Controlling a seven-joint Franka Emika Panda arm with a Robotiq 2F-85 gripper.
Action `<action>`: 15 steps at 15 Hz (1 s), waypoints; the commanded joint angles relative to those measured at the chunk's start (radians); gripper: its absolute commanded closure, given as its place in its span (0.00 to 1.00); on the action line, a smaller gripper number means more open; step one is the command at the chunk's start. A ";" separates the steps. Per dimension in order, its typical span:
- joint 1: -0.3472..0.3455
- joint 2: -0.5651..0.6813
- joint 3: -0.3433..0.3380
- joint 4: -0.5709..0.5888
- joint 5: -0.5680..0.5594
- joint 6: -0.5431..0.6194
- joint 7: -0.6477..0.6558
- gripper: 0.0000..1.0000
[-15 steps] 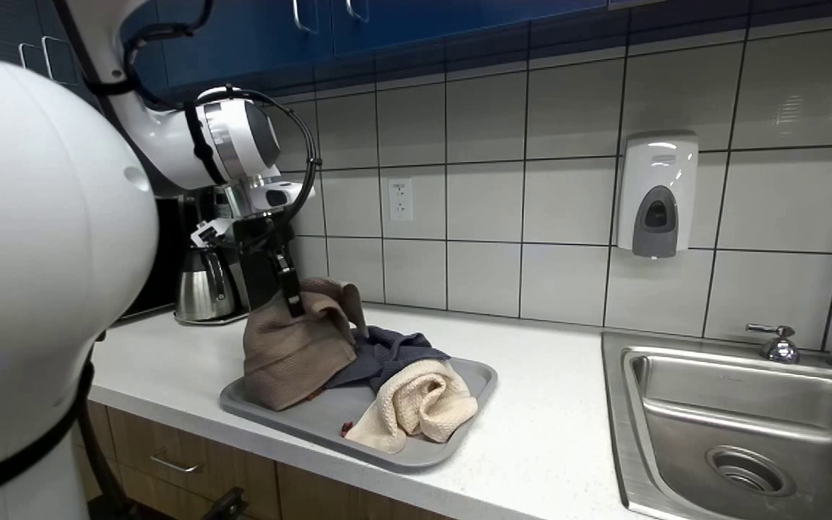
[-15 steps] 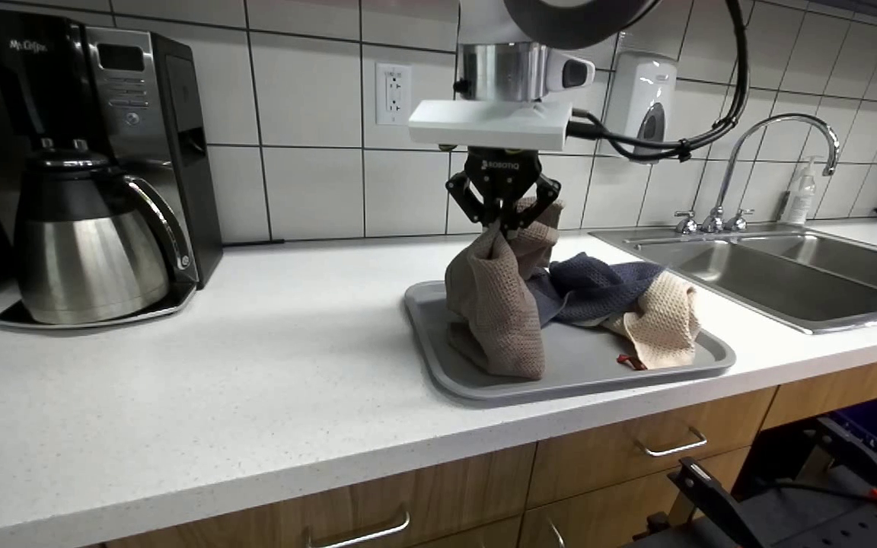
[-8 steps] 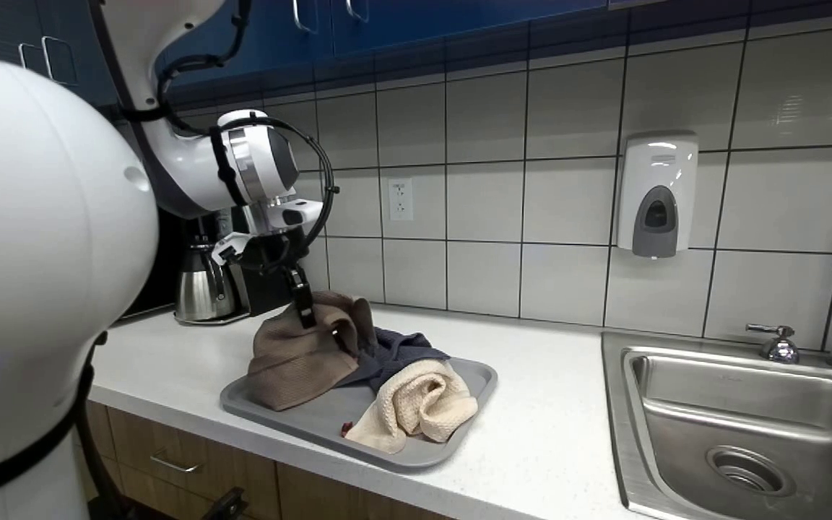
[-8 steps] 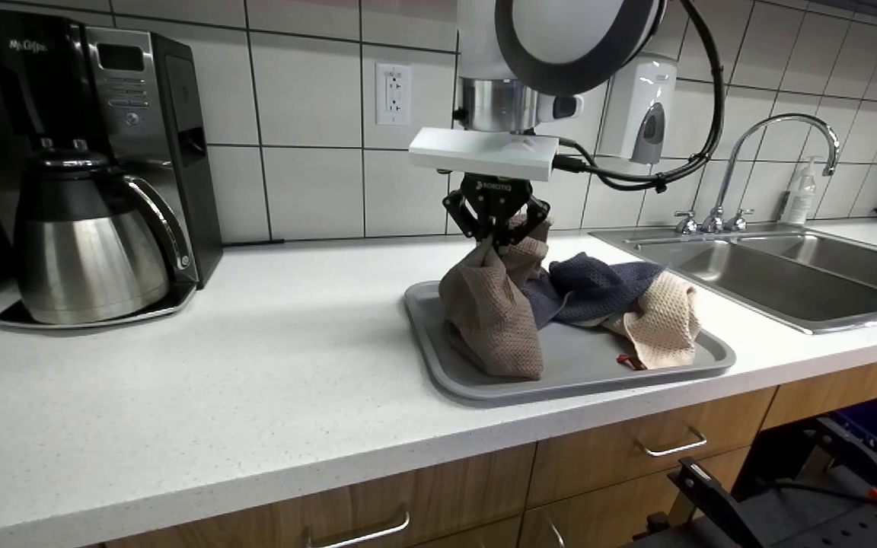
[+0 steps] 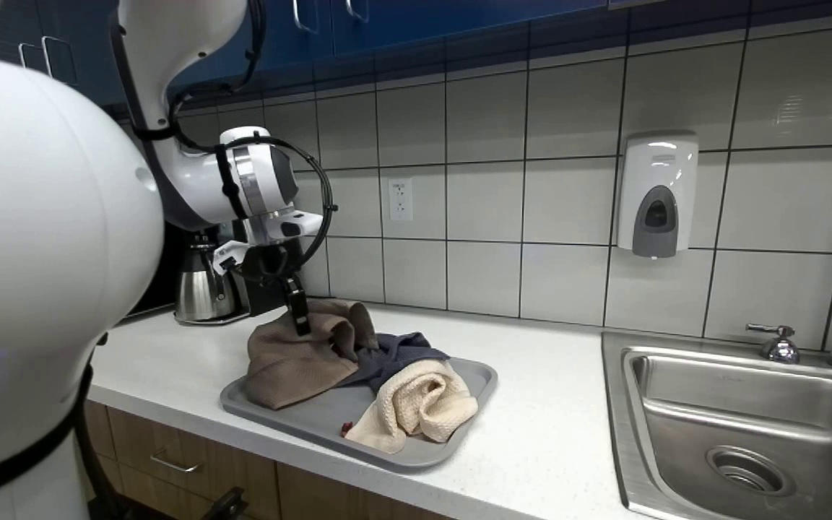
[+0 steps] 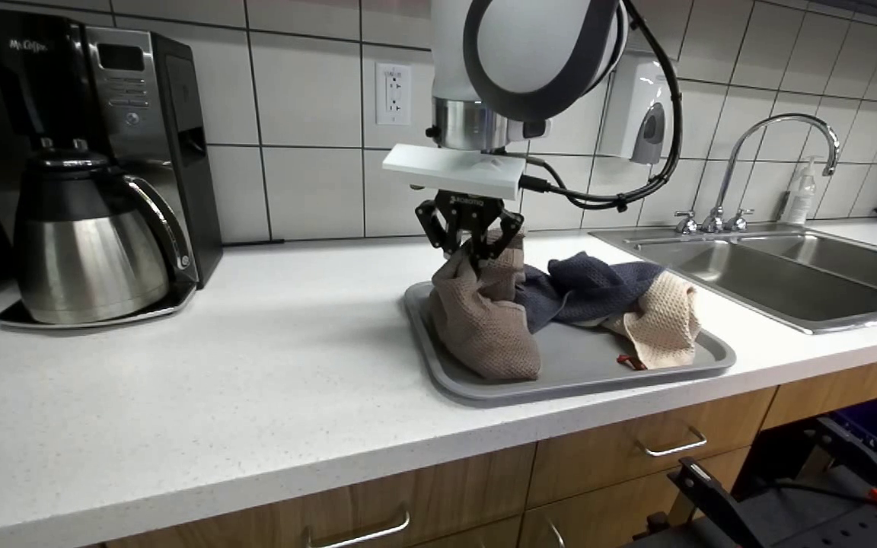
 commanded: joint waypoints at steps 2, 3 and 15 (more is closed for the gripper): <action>0.042 0.005 -0.018 0.026 -0.002 0.014 0.003 0.31; 0.046 -0.003 -0.017 0.025 -0.001 0.011 -0.002 0.24; 0.044 -0.189 0.018 -0.059 0.030 -0.030 -0.131 0.00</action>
